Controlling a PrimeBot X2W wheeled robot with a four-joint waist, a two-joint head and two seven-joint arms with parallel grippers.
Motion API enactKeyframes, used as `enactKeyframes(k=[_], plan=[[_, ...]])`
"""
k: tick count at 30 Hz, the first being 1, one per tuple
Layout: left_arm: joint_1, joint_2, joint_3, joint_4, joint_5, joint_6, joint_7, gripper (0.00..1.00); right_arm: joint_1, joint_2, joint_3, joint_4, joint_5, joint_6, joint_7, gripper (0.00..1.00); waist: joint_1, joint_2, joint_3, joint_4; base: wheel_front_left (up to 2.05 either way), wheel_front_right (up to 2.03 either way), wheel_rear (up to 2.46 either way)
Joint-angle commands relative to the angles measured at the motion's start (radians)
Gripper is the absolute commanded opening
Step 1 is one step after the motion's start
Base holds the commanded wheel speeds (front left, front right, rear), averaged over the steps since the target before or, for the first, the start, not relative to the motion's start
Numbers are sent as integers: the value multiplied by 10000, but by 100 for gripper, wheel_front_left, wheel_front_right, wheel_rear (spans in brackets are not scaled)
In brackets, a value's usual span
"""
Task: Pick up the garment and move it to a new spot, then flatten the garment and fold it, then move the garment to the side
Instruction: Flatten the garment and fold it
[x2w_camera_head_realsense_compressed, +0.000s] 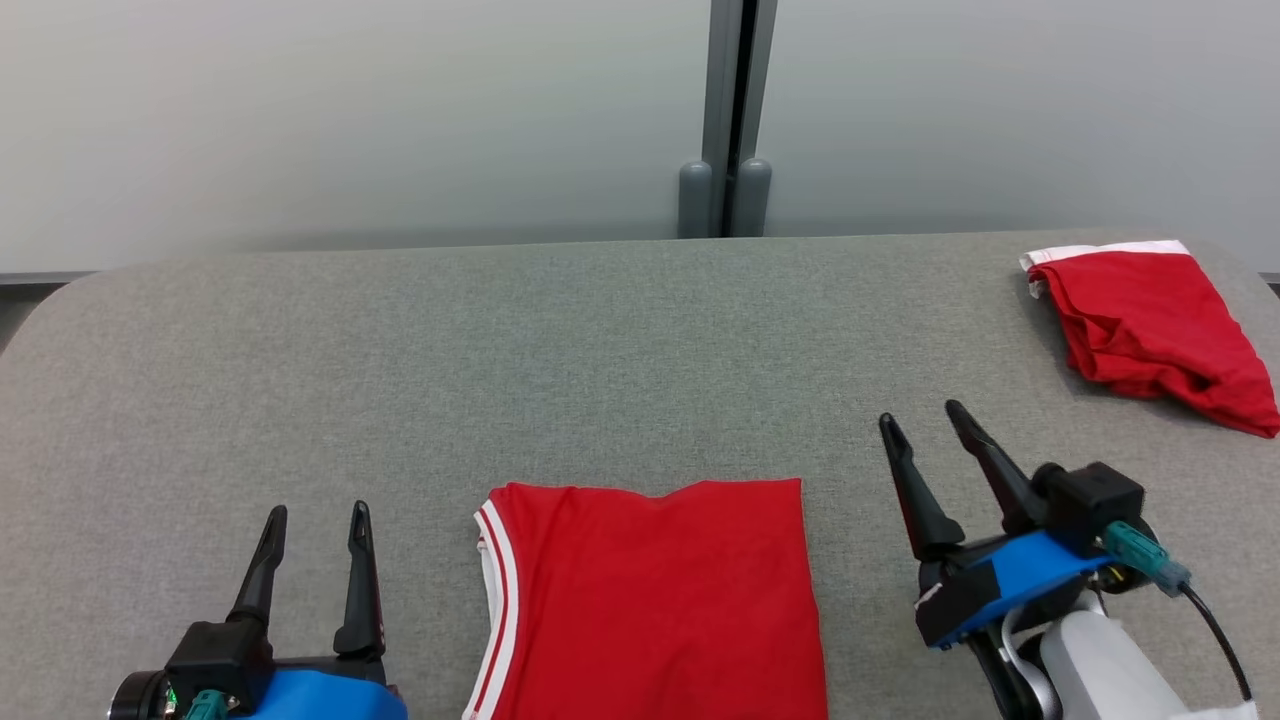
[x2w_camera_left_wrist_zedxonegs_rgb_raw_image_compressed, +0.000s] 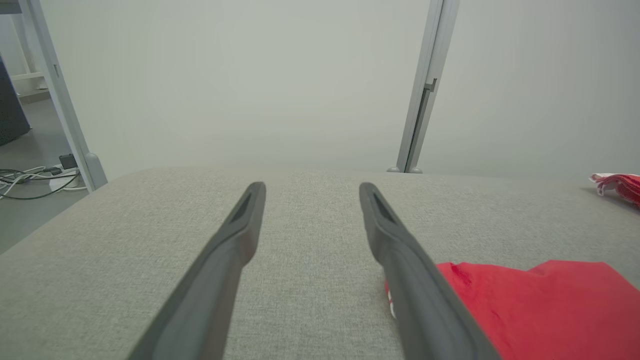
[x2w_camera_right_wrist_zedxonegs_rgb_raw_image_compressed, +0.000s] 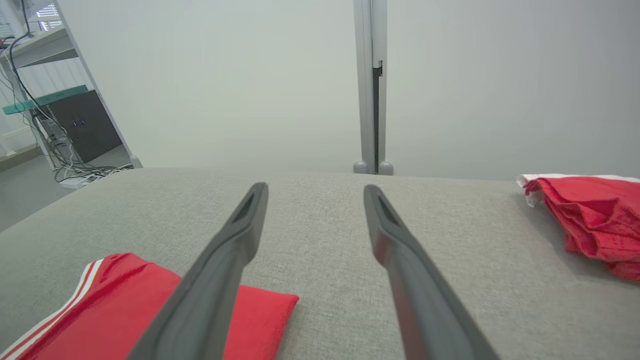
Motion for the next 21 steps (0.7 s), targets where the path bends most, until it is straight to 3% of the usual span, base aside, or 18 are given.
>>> enactKeyframes(k=[1,11,21], plan=[[22,-3,38,-32,63,-34,-42,100,259,-34,-174,-210,-166,2,-48,100,0,0,-93,-112,0,0,0],[281,-3,12,-97,101,40,-42,100,2269,267,-1396,-2152,-980,2,-50,100,0,0,-450,-364,0,0,0],[649,103,108,-153,224,88,-42,100,3631,695,-2362,-2993,-1334,2,-52,100,0,0,-711,-187,0,0,0]])
